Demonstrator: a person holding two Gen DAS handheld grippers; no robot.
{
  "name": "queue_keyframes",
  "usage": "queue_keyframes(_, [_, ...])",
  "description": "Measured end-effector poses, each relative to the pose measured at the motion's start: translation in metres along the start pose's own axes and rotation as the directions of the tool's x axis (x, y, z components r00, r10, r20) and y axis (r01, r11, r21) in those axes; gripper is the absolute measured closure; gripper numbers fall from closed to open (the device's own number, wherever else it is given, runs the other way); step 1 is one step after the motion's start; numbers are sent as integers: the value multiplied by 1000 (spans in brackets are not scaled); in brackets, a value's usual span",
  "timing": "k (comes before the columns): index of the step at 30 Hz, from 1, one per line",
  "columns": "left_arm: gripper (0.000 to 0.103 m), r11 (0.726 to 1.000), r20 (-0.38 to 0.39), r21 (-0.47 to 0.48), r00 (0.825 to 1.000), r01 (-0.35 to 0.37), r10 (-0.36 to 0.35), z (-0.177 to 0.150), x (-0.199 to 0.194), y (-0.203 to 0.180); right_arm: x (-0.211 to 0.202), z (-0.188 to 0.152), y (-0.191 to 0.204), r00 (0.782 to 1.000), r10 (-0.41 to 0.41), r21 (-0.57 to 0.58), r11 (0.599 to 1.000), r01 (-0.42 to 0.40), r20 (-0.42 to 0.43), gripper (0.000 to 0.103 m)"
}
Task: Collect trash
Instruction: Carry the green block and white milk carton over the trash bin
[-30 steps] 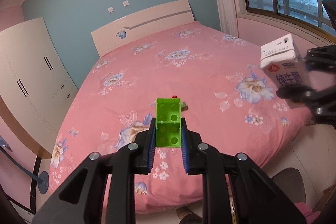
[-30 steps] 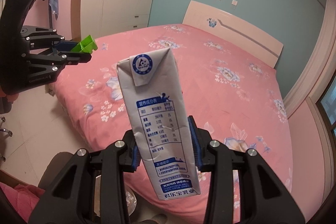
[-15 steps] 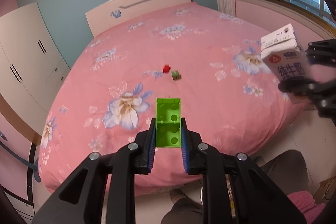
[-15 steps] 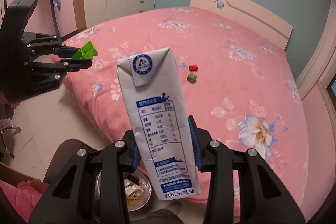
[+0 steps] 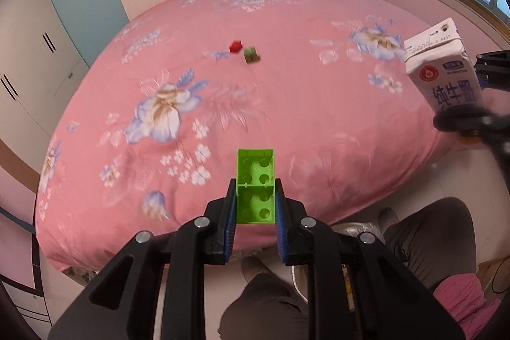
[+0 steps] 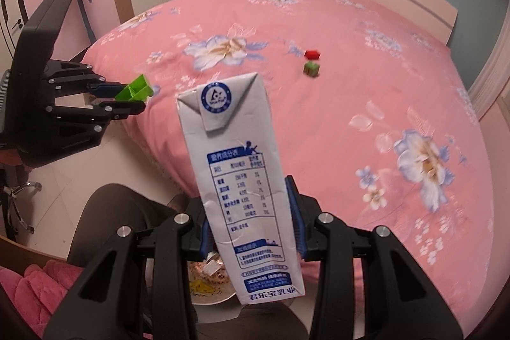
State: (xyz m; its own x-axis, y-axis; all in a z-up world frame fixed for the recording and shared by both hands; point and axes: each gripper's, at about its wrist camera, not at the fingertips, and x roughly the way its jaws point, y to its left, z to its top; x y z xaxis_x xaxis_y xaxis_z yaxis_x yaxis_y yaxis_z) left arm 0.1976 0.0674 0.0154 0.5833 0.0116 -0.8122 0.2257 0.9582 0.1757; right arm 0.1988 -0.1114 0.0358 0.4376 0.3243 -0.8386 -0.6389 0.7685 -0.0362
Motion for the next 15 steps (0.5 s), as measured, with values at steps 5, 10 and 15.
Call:
queue_keyframes(5, [79, 1000, -43, 5, 999, 2, -1, -16, 19, -7, 21, -18, 5, 999, 14, -2, 1000, -14, -42, 63])
queue_keyframes(10, [79, 1000, -89, 13, 996, 6, -5, -33, 37, -13, 39, -37, 6, 996, 32, 8, 999, -31, -88, 63])
queue_keyframes(15, [79, 1000, -129, 21, 991, 19, -16, -52, 54, -25, 56, -57, 8, 991, 53, 18, 999, -51, -126, 63])
